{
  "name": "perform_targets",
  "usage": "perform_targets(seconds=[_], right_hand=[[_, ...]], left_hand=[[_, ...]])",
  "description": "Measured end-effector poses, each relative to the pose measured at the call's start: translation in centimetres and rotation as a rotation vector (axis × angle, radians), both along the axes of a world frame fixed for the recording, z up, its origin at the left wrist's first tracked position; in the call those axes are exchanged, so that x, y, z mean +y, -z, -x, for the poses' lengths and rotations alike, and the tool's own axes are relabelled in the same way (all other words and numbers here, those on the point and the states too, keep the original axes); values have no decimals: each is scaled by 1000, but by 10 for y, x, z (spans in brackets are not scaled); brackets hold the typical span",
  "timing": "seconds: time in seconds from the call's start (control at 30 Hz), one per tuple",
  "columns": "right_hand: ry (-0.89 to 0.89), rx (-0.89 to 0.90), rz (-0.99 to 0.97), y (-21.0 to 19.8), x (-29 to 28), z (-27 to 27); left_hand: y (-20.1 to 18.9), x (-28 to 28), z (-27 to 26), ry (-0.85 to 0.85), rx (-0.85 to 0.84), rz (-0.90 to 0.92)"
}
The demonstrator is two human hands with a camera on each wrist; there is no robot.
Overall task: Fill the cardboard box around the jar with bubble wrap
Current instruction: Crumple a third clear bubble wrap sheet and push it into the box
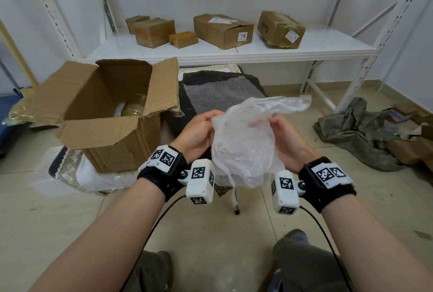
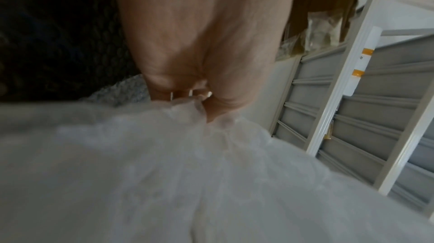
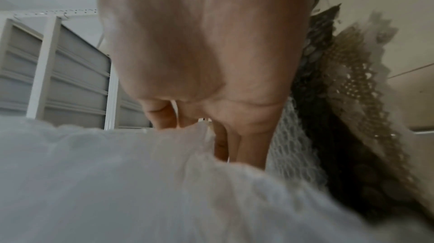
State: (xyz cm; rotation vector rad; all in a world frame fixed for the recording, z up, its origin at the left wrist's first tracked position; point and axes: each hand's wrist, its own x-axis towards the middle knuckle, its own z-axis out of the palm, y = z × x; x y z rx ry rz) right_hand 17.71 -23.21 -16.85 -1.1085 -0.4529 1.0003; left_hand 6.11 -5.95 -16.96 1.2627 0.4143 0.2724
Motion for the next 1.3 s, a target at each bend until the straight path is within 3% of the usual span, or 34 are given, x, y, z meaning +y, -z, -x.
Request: perform_targets(seconds=[0.17,0.43,0.57,0.67,0.77,0.93,1.23,1.3], right_hand=[[36,-14,-15,0,1,0],[-48,2,0,1,-1,0],[84,-108,108,9,4,-4],[119,-154,126,12,7,-5],[95,-206,117,11,8,-3],[7,-257,57,1,10,5],[46,-326,163,10,13,1],[64,-342,183,10,13,0]], left_hand=[[0,3,-6,11,0,-10],[7,-2,-8,-104,150,-99],[9,-3,-10,-184,131,-212],[8,-6,-10,-101,110,-376],[3,-12,-9,34,129,-382],[4,-17,-12,129,168,-553],[5,-23,-15,237,94,-430],[2,-22,-14,154,64,-339]])
